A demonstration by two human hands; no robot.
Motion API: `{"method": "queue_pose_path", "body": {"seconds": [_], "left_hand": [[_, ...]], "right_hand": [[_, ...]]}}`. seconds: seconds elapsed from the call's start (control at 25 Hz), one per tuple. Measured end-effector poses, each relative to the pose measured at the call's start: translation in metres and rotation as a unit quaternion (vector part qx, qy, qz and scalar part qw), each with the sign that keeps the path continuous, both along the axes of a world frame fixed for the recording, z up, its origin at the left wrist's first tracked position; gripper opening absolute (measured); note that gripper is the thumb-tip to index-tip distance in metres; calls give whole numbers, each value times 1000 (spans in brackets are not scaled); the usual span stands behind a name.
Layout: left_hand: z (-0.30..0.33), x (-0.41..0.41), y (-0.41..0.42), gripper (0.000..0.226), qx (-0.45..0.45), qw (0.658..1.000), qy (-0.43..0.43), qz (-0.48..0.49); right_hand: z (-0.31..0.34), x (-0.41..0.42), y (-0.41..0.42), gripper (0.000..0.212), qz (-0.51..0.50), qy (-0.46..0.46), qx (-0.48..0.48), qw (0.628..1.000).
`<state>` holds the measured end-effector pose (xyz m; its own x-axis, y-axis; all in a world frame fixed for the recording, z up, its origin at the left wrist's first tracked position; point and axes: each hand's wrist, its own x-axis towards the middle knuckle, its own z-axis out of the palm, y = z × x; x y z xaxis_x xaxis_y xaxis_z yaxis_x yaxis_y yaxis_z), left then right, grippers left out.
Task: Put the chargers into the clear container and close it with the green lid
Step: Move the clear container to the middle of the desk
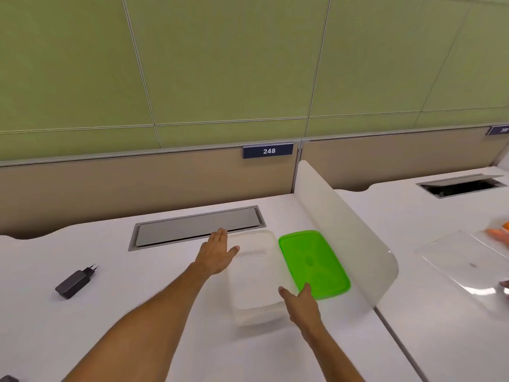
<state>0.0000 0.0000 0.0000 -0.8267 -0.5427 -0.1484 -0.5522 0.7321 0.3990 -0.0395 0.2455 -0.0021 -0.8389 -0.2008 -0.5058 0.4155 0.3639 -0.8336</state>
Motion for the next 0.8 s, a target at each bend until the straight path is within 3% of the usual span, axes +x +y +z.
{"method": "queue_pose_path", "body": {"seconds": [0.12, 0.28, 0.56, 0.64, 0.8], "left_hand": [[-4, -7, -6, 75, -1, 999, -39, 2], [-7, -16, -7, 78, 16, 997, -74, -14], [-12, -30, -11, 79, 28, 991, -121, -45], [-12, -32, -12, 80, 29, 990, -129, -48], [-5, -36, -12, 84, 89, 993, -77, -22]], "right_hand": [[0, 4, -7, 89, -27, -100, -106, 989], [-3, 4, -12, 70, -50, -167, -151, 973], [1, 8, -21, 47, -80, -232, -188, 951], [2, 12, -24, 54, -85, -253, -188, 945], [-1, 16, -30, 49, -77, -245, -181, 949]]}}
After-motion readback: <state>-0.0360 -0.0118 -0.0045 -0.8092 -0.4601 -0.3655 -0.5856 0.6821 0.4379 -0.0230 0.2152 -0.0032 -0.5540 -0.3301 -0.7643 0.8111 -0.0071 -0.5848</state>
